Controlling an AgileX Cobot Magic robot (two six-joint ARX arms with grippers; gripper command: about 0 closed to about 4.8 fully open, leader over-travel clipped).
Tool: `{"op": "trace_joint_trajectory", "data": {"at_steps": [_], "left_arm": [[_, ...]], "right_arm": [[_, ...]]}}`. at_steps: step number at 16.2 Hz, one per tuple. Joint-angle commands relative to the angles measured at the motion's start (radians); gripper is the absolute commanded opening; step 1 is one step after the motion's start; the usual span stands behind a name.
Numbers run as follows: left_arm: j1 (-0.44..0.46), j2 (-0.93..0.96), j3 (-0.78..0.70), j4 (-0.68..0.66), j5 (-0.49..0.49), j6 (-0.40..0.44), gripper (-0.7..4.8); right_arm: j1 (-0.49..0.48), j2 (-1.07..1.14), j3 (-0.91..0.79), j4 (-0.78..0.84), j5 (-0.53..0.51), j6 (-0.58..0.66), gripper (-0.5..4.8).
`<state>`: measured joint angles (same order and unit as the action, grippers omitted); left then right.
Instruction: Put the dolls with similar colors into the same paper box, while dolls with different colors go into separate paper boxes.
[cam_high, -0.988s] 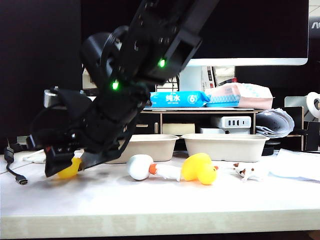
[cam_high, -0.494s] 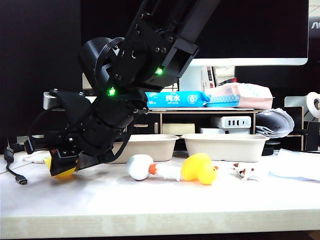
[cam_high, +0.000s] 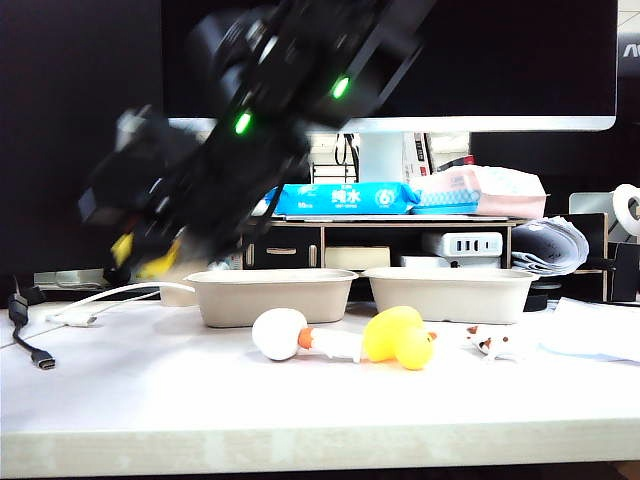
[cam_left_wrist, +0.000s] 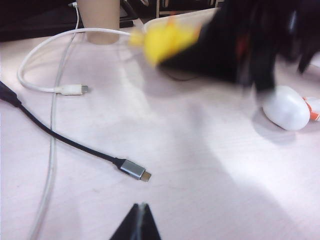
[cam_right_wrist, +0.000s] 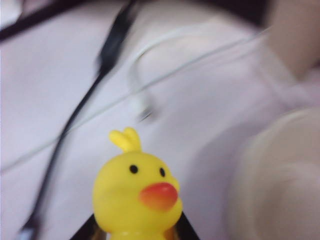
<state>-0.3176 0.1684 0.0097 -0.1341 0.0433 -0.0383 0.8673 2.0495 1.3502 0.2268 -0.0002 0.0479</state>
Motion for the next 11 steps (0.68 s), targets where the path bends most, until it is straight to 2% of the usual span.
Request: {"op": "trace_joint_trajectory", "data": {"at_steps": [1,7,11], "left_arm": [[0.001,-0.01,0.002,0.007,0.003,0.004,-0.05],[0.001,-0.165,0.002,0.01,0.003,0.004,-0.05],[0.001,-0.165,0.001,0.008,0.003,0.004,-0.05]], "right_arm": [[-0.048,-0.038,0.003,0.006,0.028,0.0,1.43],[-0.169,-0.038,0.003,0.033,0.029,0.0,1.43],[-0.19,0.023,0.03,0.084,0.023,0.003,1.46]]}}
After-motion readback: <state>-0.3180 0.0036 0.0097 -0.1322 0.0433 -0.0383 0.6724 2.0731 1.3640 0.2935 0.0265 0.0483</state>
